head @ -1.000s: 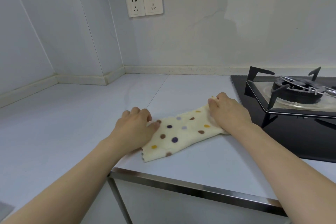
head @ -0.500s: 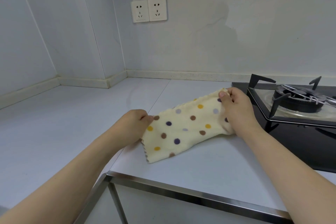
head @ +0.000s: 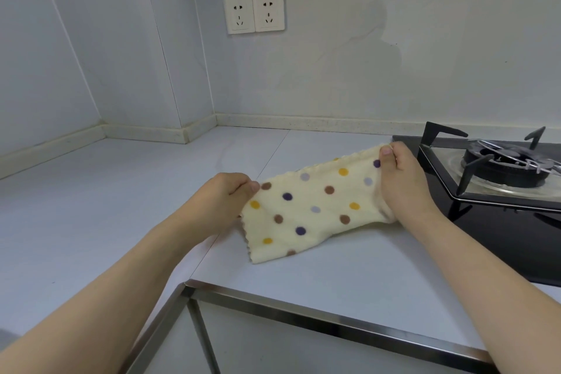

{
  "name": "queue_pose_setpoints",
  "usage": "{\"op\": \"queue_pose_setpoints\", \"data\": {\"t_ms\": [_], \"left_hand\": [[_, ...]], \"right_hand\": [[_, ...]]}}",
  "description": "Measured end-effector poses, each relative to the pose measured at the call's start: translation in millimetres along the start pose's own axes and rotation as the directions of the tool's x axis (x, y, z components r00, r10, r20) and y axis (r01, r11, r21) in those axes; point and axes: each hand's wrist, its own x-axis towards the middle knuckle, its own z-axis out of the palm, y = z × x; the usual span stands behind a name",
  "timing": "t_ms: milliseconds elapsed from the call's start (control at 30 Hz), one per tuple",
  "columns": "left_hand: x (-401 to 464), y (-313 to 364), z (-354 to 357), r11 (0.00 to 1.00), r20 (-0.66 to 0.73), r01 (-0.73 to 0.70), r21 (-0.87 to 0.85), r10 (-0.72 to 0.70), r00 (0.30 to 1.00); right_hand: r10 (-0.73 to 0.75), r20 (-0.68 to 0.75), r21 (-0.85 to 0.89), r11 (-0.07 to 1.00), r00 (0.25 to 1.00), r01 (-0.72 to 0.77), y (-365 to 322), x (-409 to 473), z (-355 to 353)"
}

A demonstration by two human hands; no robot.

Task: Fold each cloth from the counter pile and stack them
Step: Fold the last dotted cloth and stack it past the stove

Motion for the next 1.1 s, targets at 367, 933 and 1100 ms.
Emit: {"op": "queue_pose_setpoints", "data": {"t_ms": [367,933,1100], "left_hand": [[4,-11,8,0.967,-0.041,0.04,0.253,-0.031,0.999],[-1,-1,13,0.867,-0.141,0.132,0.481,-0.072,0.987],[-15,23,47,0.946,-0.041,-0.115,0.304,0.134,0.99]], "right_hand": [[-0.14,0.298,-0.774,0.544,0.944,0.325,-11,17,22],[0.254,0.616,-0.68,0.65,0.746,0.34,-11,-29,40],[0.336,0.624,-0.712,0.616,0.706,0.336,-14,-27,42]]}}
